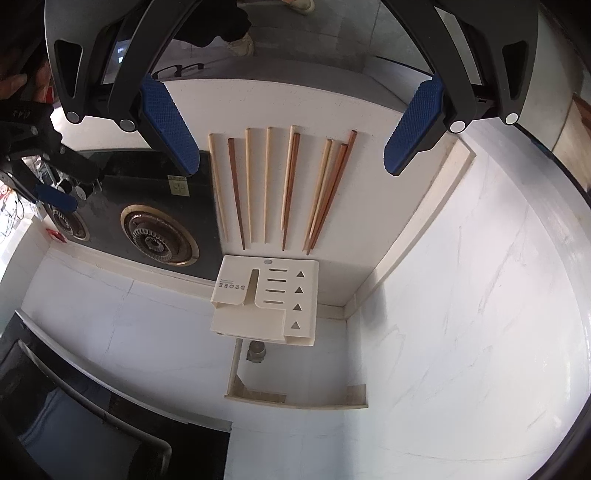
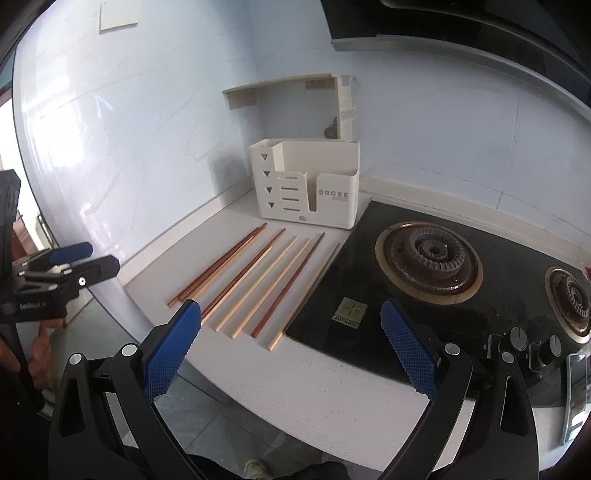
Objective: Organize utensils
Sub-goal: 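Move both open grippers toward the row of chopsticks on the counter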
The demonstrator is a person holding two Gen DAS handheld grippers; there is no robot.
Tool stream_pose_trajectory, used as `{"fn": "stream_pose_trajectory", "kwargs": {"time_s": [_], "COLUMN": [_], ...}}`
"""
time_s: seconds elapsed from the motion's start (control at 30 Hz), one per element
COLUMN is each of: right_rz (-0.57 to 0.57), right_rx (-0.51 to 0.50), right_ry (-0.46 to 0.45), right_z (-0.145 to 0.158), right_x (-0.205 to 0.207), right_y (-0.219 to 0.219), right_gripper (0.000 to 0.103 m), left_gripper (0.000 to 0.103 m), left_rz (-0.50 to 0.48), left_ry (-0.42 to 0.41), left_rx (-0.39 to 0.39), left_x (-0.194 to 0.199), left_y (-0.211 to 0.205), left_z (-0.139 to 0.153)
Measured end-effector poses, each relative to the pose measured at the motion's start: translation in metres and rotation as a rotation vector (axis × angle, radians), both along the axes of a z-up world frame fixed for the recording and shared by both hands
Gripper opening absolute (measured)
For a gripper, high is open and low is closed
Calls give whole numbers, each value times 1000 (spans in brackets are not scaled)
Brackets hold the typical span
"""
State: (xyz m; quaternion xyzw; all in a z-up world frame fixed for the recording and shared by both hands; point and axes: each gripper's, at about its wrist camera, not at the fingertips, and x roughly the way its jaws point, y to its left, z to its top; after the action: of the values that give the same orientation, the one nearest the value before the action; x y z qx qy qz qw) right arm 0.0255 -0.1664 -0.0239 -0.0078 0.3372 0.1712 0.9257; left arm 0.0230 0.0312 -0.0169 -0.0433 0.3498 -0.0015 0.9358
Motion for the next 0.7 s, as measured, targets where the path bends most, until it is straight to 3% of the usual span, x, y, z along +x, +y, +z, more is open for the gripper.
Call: {"fn": "stream_pose_trajectory", "kwargs": {"time_s": [0.7], "right_rz": [-45], "right_rx": [-6], "right_ry": [41], "right_z": [4], "right_x": [9], "right_y": [11], "right_gripper": [99], "left_gripper": [98], "left_rz": [-37], "left_ry": [44], "left_rx": [4], "left_x": [12], "left_y": [26], "left_z": [-3]}}
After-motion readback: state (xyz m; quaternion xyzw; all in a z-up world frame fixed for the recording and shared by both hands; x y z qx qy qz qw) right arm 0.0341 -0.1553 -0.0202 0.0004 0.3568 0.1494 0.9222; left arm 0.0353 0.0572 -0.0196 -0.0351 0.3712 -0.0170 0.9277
